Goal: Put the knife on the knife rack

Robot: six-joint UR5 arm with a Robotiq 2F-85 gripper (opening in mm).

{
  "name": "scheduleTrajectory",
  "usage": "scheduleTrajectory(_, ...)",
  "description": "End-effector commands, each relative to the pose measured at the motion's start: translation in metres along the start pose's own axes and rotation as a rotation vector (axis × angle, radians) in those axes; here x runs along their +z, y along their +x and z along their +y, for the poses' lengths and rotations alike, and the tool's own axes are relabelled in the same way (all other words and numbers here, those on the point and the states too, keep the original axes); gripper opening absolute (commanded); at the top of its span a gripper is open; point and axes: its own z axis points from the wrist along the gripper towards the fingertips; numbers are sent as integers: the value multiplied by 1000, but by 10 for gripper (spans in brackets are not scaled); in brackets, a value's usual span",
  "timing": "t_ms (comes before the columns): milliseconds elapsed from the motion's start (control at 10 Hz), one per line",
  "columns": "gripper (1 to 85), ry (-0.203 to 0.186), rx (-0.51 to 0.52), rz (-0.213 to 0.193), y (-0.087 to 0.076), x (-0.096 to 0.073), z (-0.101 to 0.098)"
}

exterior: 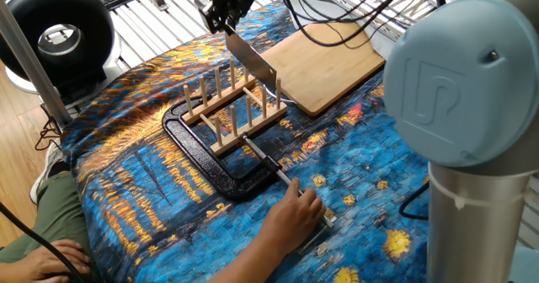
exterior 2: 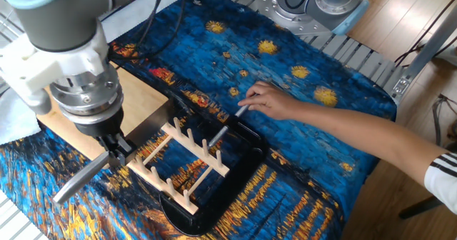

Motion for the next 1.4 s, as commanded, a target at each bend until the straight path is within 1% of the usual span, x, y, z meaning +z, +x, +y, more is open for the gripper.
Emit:
scheduleTrajectory(0, 10, -7, 4, -25, 4, 16, 0)
scheduleTrajectory(300, 10, -12, 1, -23, 5, 23, -2)
scheduleTrajectory(500, 10, -18, -2, -33, 4, 32, -2)
scheduleTrajectory(700, 10, -23, -2, -35, 4, 36, 0)
scheduleTrajectory(1100, 10, -48, -2, -49, 2, 46, 4)
scheduleTrajectory(1300, 10, -53, -5, -55, 1, 52, 5)
